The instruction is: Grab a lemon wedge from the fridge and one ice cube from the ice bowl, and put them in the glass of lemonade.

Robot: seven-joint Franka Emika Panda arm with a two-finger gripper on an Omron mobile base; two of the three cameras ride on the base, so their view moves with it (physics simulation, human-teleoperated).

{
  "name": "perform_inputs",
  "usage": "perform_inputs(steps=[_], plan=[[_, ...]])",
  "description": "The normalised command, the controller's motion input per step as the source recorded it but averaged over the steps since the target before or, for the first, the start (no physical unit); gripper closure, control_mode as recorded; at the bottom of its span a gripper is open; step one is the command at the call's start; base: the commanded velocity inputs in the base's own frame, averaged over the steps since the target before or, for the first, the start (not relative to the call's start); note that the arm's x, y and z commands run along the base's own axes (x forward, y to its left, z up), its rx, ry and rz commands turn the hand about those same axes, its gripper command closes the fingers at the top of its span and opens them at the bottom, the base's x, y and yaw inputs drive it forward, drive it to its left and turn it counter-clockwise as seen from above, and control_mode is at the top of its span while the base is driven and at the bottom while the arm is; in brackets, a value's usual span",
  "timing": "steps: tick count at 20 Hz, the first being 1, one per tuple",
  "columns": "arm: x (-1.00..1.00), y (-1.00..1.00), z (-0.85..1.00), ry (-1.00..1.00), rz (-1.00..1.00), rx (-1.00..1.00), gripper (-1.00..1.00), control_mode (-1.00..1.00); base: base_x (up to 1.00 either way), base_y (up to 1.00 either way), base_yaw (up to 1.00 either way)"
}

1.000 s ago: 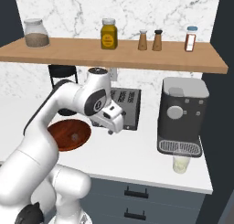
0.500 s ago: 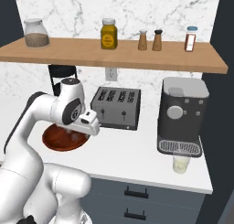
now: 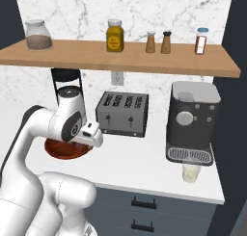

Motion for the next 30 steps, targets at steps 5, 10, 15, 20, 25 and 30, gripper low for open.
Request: perform_inputs(steps=[5, 10, 15, 20, 25, 30], plan=[[0.00, 0.00, 0.00, 0.00, 0.00, 0.00, -1.00, 1.00, -0.30, -0.03, -0.04], [0.00, 0.00, 0.00, 0.00, 0.00, 0.00, -1.00, 1.00, -0.86, -0.03, -0.51], [0.00, 0.00, 0.00, 0.00, 0.00, 0.00, -1.00, 1.00, -0.46, -0.05, -0.71], [0.00, 0.00, 0.00, 0.00, 0.00, 0.00, -1.00, 1.00, 0.11, -0.92, -0.62], [0.00, 0.00, 0.00, 0.00, 0.00, 0.00, -1.00, 1.00, 0.47, -0.54, -0.25], [0.00, 0.00, 0.00, 0.00, 0.00, 0.00, -1.00, 1.00, 0.04, -0.41, 0.00]])
